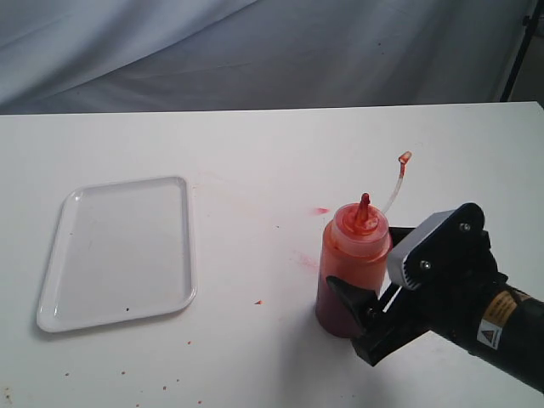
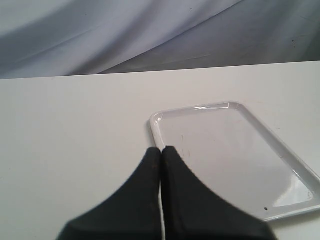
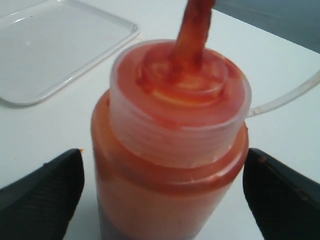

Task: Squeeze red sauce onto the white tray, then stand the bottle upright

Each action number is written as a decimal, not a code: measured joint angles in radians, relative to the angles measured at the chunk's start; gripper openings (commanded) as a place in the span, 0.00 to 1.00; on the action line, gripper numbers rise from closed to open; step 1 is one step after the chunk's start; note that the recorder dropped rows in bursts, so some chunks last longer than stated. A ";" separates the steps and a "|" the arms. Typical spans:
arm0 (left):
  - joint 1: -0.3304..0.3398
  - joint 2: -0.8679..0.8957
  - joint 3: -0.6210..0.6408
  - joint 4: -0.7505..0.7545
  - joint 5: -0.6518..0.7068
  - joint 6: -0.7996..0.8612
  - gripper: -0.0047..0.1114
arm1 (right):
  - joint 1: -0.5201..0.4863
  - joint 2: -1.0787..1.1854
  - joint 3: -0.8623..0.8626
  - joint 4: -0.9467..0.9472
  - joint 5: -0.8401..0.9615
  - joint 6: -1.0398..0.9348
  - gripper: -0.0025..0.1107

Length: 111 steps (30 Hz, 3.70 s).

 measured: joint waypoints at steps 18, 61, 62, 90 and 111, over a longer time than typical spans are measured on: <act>0.000 0.000 0.000 0.000 0.000 0.000 0.04 | 0.000 0.096 -0.002 0.000 -0.045 -0.101 0.72; 0.000 0.000 0.000 0.000 0.000 0.000 0.04 | 0.000 0.251 -0.152 0.131 -0.088 -0.072 0.02; 0.000 0.000 0.000 0.000 0.000 0.000 0.04 | 0.000 0.251 -0.152 0.137 -0.091 -0.072 0.02; 0.000 0.000 0.000 0.000 0.000 0.000 0.04 | 0.005 0.040 -0.418 -0.291 0.025 -0.182 0.02; 0.000 0.000 0.000 0.000 0.000 0.000 0.04 | 0.234 0.374 -0.977 -0.405 0.499 -0.328 0.02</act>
